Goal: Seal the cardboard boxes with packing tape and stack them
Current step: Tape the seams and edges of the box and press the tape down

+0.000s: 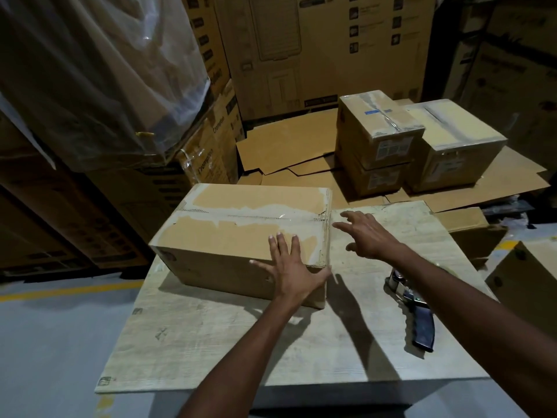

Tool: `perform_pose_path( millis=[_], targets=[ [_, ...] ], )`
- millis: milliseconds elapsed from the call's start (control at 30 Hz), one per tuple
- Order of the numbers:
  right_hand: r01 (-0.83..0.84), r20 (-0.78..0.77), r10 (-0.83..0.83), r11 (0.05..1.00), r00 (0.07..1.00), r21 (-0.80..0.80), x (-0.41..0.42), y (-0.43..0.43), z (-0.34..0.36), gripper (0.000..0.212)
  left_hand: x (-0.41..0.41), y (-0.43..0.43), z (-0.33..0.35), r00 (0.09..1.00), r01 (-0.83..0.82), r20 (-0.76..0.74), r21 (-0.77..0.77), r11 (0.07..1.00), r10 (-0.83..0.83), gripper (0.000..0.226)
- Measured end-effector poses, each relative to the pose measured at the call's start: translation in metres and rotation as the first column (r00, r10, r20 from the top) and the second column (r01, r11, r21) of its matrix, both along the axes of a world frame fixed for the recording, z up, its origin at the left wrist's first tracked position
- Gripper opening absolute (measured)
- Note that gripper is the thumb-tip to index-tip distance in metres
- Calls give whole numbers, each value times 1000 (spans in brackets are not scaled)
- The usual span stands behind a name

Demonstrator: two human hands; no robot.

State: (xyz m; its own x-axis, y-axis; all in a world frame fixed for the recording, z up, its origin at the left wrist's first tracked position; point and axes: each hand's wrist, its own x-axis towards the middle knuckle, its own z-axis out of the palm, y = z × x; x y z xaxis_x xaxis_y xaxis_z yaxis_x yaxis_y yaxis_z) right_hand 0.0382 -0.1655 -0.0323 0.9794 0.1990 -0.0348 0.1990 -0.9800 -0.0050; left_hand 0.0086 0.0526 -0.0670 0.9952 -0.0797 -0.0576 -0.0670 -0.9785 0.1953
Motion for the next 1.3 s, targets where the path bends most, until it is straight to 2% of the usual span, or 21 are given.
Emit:
perform_pose_path(
  millis=[133, 267, 400, 500, 600, 667, 800, 967, 1100, 1233, 1300],
  targets=[
    [50, 52, -51, 998, 997, 26, 9, -9, 0, 83, 2, 1, 5, 1000, 10, -20, 60, 998, -9, 138],
    [75, 87, -82, 994, 993, 86, 20, -12, 4, 97, 6, 35, 2, 995, 96, 4, 102, 990, -97, 131],
    [9, 39, -12, 997, 999, 82, 32, -3, 4, 123, 11, 90, 1, 961, 270, 37, 75, 960, -274, 121],
    [-20, -40, 25, 993, 999, 116, 34, 10, 1, 129, 14, 126, 2, 919, 390, 59, -7, 921, -389, 114],
    [-28, -105, 51, 978, 993, 208, 22, 25, -6, 122, 18, 154, 4, 885, 465, 50, -93, 881, -462, 111],
    [-8, -76, 31, 957, 997, 290, 11, 31, -14, 112, 21, 167, 5, 873, 487, 33, -117, 866, -487, 112],
    [16, 39, -33, 931, 999, 365, -17, 47, -28, 93, 26, 189, 3, 841, 540, 31, -93, 836, -540, 112],
    [90, 51, -127, 888, 991, 450, -49, 61, -42, 89, 33, 210, 2, 790, 610, 111, -50, 790, -603, 106],
    [76, 46, -104, 907, 993, 415, -62, 61, -44, 87, 37, 220, 1, 776, 625, 149, -59, 778, -612, 93],
    [-34, 177, -22, 952, 984, 303, -62, 52, -36, 79, 51, 213, 7, 811, 578, 250, -207, 789, -529, 63],
    [-103, 179, 52, 952, 982, 288, -56, 58, -27, 77, 60, 197, 9, 796, 594, 289, -208, 777, -531, 56]
  ],
)
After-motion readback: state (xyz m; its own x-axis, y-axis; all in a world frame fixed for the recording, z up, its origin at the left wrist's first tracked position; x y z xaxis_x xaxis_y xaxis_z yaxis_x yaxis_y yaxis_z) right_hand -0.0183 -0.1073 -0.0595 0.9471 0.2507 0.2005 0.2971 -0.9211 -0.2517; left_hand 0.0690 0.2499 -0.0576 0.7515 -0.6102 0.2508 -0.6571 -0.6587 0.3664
